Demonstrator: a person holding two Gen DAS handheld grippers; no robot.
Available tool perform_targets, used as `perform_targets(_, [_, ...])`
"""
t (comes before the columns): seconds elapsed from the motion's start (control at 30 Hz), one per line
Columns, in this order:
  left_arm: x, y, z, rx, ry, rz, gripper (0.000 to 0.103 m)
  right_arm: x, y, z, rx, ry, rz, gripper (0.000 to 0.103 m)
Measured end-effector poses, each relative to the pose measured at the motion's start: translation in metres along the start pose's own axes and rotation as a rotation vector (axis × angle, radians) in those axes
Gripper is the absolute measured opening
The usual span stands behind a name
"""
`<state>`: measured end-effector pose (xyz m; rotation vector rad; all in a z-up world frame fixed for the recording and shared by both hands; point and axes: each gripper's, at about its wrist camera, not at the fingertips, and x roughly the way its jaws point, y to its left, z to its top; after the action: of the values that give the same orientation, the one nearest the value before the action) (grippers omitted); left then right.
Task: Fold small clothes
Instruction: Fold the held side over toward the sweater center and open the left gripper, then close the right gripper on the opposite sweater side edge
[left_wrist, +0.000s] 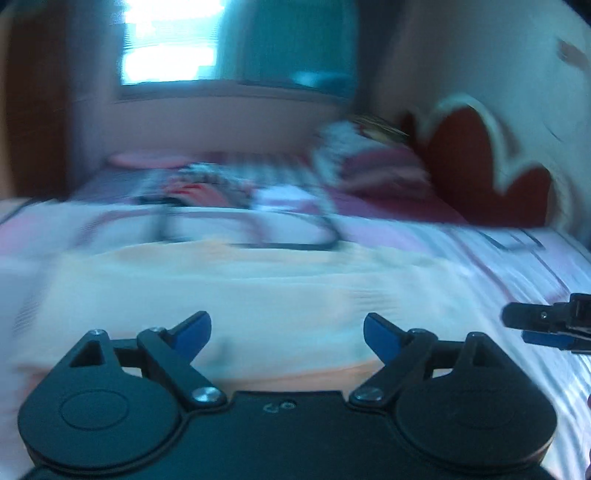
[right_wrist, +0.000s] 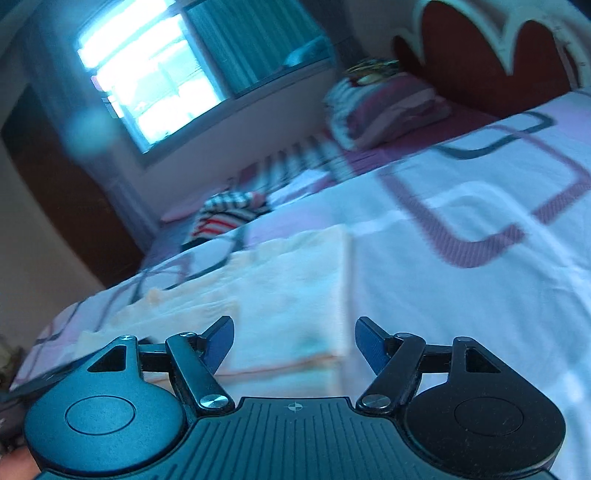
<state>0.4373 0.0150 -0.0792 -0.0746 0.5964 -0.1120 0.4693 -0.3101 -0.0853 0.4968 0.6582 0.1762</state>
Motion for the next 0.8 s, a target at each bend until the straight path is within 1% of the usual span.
perform_targets(0.07, [-0.019,0.039,-0.009,-0.049,-0.009,0.095,0.088,0.015,0.009,-0.001,0.005,0.026,0.033,0.072])
perform_targets(0.13, [-0.033,0.079,-0.020,-0.113,0.003,0.193,0.087,0.032,0.019,-0.005,-0.002,0.060,0.043,0.072])
perform_targets(0.2, [-0.040,0.112,-0.029,-0.197,0.019,0.241,0.087,0.051,0.027,-0.009,-0.001,0.088,0.052,0.071])
perform_targets(0.23, [-0.041,0.125,-0.032,-0.229,0.036,0.251,0.087,0.059,0.031,-0.010,-0.002,0.104,0.064,0.071])
perform_targets(0.3, [-0.037,0.141,-0.034,-0.254,0.062,0.240,0.086,0.071,0.041,-0.012,-0.038,0.119,0.053,0.070])
perform_targets(0.37, [-0.032,0.144,-0.032,-0.257,0.056,0.212,0.085,0.078,0.050,-0.010,-0.061,0.128,0.055,0.053])
perform_targets(0.4, [-0.027,0.143,-0.030,-0.257,0.057,0.195,0.085,0.083,0.053,-0.009,-0.067,0.141,0.057,0.036])
perform_targets(0.43, [-0.021,0.140,-0.029,-0.257,0.066,0.183,0.084,0.088,0.057,-0.008,-0.079,0.158,0.050,0.029])
perform_targets(0.47, [-0.017,0.139,-0.026,-0.257,0.071,0.175,0.084,0.092,0.061,-0.008,-0.100,0.169,0.037,0.028])
perform_targets(0.5, [-0.012,0.136,-0.026,-0.253,0.079,0.173,0.083,0.095,0.065,-0.008,-0.122,0.174,0.028,0.020])
perform_targets(0.53, [-0.009,0.135,-0.026,-0.242,0.089,0.182,0.083,0.096,0.069,-0.008,-0.144,0.176,0.023,0.006])
perform_targets(0.6, [-0.003,0.132,-0.029,-0.214,0.090,0.201,0.083,0.098,0.077,-0.006,-0.183,0.167,0.026,0.006])
perform_targets(0.63, [-0.004,0.130,-0.028,-0.206,0.090,0.206,0.079,0.093,0.081,-0.005,-0.206,0.149,0.028,0.005])
perform_targets(0.67, [-0.007,0.132,-0.029,-0.200,0.087,0.212,0.073,0.088,0.085,-0.002,-0.225,0.125,0.029,0.005])
perform_targets(0.7, [-0.008,0.133,-0.028,-0.198,0.084,0.222,0.069,0.079,0.085,0.002,-0.232,0.095,0.031,0.005])
perform_targets(0.73, [-0.009,0.137,-0.028,-0.203,0.081,0.227,0.062,0.069,0.082,0.008,-0.224,0.055,0.024,0.005])
perform_targets(0.77, [-0.008,0.139,-0.029,-0.207,0.080,0.219,0.062,0.059,0.076,0.015,-0.208,0.021,0.014,0.005])
perform_targets(0.8, [-0.007,0.140,-0.029,-0.200,0.079,0.215,0.062,0.052,0.070,0.020,-0.191,0.008,0.009,0.005])
